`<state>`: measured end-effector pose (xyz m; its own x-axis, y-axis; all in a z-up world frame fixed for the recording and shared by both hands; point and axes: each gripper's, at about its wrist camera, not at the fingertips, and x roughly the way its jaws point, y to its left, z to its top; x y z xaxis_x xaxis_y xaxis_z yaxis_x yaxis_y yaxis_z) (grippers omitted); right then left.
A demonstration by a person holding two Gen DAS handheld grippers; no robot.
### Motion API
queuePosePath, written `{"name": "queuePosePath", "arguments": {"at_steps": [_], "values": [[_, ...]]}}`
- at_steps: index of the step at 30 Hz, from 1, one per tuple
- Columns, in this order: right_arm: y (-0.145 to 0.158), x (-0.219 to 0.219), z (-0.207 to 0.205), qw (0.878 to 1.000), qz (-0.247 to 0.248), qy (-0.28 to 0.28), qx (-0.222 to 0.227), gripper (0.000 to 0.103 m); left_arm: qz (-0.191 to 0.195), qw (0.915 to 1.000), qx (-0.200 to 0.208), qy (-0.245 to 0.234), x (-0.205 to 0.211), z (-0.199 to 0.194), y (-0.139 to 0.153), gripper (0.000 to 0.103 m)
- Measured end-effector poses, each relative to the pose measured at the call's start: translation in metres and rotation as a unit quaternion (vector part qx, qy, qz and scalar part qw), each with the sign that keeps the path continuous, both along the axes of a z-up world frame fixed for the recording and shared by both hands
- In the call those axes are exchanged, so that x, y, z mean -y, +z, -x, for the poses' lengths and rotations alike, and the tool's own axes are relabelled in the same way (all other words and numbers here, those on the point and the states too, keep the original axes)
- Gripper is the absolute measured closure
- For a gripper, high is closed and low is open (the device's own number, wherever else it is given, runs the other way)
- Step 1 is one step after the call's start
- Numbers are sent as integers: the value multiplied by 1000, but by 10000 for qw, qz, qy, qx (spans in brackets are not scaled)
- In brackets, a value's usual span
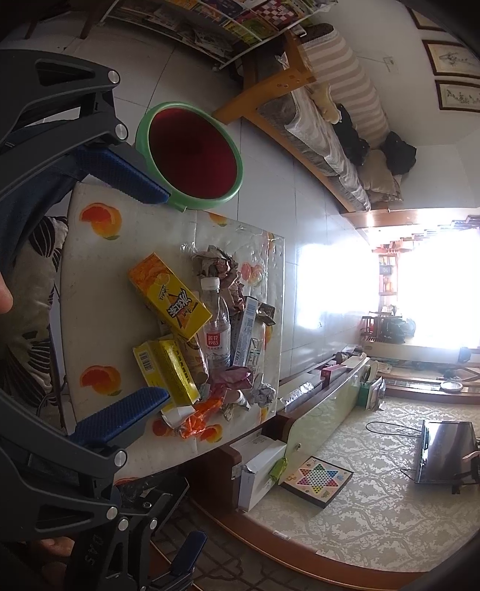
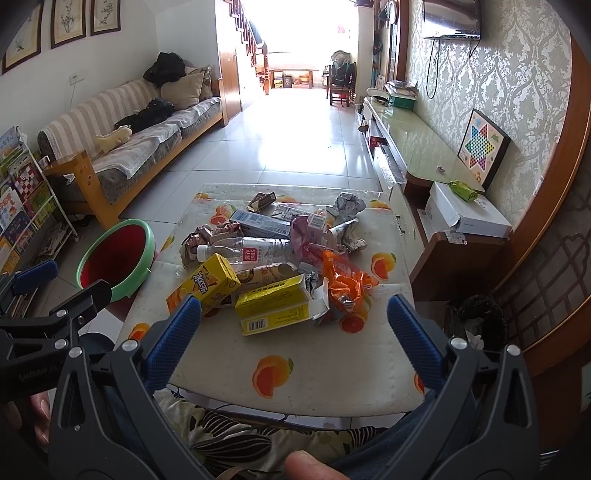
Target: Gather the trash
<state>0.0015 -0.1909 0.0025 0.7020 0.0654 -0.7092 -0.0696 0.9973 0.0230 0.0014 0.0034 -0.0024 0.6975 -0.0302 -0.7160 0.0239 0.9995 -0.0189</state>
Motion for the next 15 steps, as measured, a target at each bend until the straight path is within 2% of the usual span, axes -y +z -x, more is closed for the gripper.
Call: {"name": "queuePosePath", "arguments": {"at_steps": [15], "values": [[1, -1, 1, 10000, -13, 14, 20, 3, 86, 9999, 6, 136, -6, -2, 2, 8]]}}
